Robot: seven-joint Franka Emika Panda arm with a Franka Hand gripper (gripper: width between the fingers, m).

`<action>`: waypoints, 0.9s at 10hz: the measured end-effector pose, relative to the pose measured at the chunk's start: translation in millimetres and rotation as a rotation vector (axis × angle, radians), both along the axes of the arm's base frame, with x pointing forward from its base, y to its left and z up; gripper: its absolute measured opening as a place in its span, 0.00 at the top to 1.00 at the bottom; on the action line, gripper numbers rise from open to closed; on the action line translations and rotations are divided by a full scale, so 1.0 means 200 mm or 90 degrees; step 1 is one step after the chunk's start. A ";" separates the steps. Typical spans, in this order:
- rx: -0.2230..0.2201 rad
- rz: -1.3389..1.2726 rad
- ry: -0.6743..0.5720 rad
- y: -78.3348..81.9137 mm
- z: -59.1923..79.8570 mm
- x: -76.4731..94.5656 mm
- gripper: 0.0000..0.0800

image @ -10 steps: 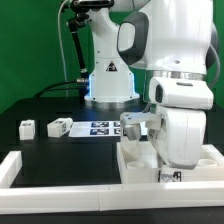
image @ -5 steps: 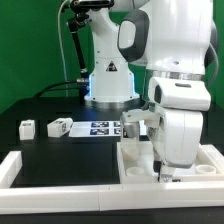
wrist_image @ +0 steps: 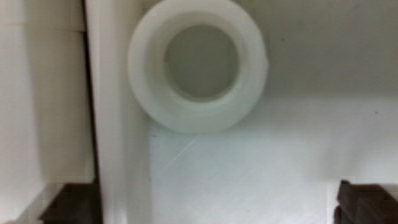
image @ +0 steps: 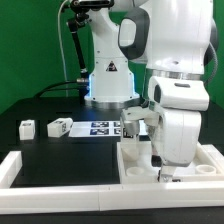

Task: Assemble square table

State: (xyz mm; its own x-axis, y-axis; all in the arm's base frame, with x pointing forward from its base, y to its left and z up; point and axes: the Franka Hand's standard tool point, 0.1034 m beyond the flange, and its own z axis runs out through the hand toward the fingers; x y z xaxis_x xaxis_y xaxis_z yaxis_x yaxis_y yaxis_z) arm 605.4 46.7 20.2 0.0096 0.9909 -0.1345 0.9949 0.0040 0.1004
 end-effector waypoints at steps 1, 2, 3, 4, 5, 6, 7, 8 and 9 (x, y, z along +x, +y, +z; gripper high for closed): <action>0.000 0.000 0.000 0.00 0.00 0.00 0.19; 0.000 0.000 0.000 0.00 0.00 0.00 0.19; 0.000 0.000 0.000 0.00 0.00 0.00 0.19; -0.002 -0.003 0.004 -0.01 0.02 0.00 0.19; -0.007 -0.016 0.010 -0.02 0.13 -0.02 0.19; -0.013 -0.026 0.019 -0.06 0.24 -0.06 0.19; -0.017 -0.052 0.022 -0.09 0.32 -0.09 0.19; -0.017 -0.088 0.014 -0.12 0.40 -0.10 0.19; -0.013 -0.118 0.001 -0.12 0.43 -0.09 0.19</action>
Offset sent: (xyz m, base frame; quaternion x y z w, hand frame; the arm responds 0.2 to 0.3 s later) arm 0.0000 0.0000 0.0000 0.0000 0.0000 0.0000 1.0000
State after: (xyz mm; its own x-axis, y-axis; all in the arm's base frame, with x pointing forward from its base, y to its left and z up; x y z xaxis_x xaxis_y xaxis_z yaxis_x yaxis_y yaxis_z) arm 587.3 22.5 106.1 0.1909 0.9693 -0.1551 0.9791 -0.1767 0.1010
